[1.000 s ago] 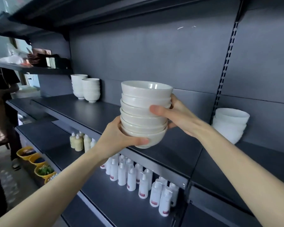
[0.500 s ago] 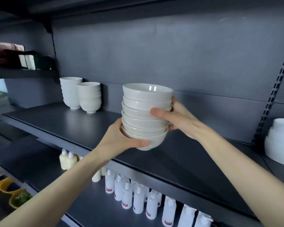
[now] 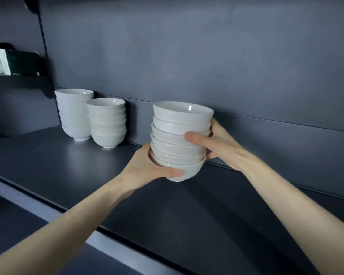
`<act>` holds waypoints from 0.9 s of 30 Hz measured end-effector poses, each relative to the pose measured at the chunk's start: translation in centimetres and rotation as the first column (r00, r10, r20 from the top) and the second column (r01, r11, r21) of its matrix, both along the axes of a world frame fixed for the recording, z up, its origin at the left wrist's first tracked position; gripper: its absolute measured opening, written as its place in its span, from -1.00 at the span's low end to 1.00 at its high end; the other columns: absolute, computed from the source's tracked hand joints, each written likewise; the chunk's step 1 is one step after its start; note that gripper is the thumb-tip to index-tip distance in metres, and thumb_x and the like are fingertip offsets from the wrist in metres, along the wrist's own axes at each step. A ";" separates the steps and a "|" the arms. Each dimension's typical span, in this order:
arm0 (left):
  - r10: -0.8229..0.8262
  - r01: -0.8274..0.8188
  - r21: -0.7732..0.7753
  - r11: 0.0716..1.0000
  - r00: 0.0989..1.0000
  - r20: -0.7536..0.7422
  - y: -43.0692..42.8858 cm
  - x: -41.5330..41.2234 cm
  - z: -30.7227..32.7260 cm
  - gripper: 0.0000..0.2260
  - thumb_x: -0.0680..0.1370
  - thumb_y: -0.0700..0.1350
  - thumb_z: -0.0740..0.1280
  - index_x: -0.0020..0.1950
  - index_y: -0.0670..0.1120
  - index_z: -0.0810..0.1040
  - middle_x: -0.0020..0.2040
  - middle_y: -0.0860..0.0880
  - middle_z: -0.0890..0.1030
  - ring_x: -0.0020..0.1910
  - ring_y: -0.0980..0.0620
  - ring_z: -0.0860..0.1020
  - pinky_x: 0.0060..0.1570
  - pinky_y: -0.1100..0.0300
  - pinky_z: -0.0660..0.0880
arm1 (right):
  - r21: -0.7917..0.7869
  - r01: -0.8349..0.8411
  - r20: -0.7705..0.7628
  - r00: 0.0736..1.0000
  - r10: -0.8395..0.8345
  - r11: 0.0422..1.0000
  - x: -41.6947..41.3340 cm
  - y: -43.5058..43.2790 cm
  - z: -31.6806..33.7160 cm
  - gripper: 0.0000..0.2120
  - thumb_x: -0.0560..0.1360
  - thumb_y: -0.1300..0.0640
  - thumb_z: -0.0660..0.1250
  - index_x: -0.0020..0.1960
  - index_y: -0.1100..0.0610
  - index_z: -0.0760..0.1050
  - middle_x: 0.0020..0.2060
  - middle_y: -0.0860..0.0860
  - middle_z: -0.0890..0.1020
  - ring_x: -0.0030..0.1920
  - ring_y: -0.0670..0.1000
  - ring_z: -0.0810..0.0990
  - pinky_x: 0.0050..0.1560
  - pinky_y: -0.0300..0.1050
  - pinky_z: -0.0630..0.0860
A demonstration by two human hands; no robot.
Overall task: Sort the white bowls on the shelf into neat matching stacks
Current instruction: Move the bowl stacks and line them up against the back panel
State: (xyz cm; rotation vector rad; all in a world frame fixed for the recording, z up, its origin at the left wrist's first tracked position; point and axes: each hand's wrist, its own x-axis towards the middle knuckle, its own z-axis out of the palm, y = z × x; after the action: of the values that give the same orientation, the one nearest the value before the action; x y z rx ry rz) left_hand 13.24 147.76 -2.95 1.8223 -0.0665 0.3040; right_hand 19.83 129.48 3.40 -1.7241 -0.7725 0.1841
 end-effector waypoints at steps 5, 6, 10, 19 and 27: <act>-0.094 0.094 0.015 0.995 0.995 -0.032 5.8 3.2 -0.8 -0.40 0.21 -0.18 0.63 0.17 0.09 0.50 0.05 0.18 0.67 0.04 0.23 0.62 -0.08 0.34 0.55 | -0.028 0.109 -0.005 0.994 -0.109 0.994 2.4 5.5 -1.2 -0.63 0.39 0.06 0.47 0.05 -0.19 0.36 -0.03 -0.24 0.62 -0.05 -0.23 0.62 -0.09 0.06 0.65; -0.114 0.114 0.014 0.993 0.993 -0.035 7.1 3.8 -1.0 -0.42 0.24 -0.22 0.62 0.16 0.09 0.50 0.04 0.19 0.67 0.03 0.24 0.62 -0.10 0.37 0.55 | -0.033 0.127 -0.003 0.992 -0.128 0.991 2.9 6.7 -1.6 -0.68 0.41 0.08 0.46 0.01 -0.19 0.38 -0.10 -0.28 0.64 -0.09 -0.25 0.63 -0.08 0.07 0.65; -0.195 0.197 0.024 0.980 0.979 -0.065 12.3 6.0 -1.4 -0.43 0.26 -0.27 0.60 0.16 0.10 0.49 0.04 0.21 0.67 0.02 0.27 0.61 -0.13 0.41 0.53 | -0.031 0.192 -0.016 0.981 -0.192 0.981 3.8 11.3 -2.6 -0.70 0.43 0.10 0.44 -0.03 -0.20 0.39 -0.20 -0.32 0.64 -0.16 -0.30 0.63 -0.10 0.04 0.65; -0.333 0.335 0.004 0.942 0.938 -0.096 18.5 10.1 -2.6 -0.44 0.27 -0.33 0.57 0.14 0.07 0.49 -0.05 0.23 0.67 -0.06 0.33 0.61 -0.19 0.48 0.49 | -0.061 0.359 -0.042 0.931 -0.362 0.931 5.0 17.3 -4.0 -0.35 0.31 -0.06 0.50 0.31 -0.07 0.30 0.13 -0.12 0.58 0.08 -0.13 0.59 -0.08 0.04 0.65; -0.398 0.399 -0.004 0.917 0.915 -0.067 20.0 12.1 -3.3 -0.47 0.29 -0.35 0.55 0.08 0.11 0.47 -0.10 0.31 0.66 -0.07 0.37 0.60 -0.19 0.49 0.48 | -0.089 0.421 -0.023 0.905 -0.424 0.903 6.4 18.8 -4.5 -0.21 0.22 -0.13 0.50 0.38 -0.06 0.28 0.16 -0.13 0.58 0.11 -0.11 0.59 -0.04 0.07 0.65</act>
State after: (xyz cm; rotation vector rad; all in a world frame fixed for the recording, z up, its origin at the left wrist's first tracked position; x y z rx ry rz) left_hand 25.31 167.77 -6.29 1.7786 -0.3901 -0.0471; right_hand 26.26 148.24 -1.12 -1.9170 -0.3467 -0.0473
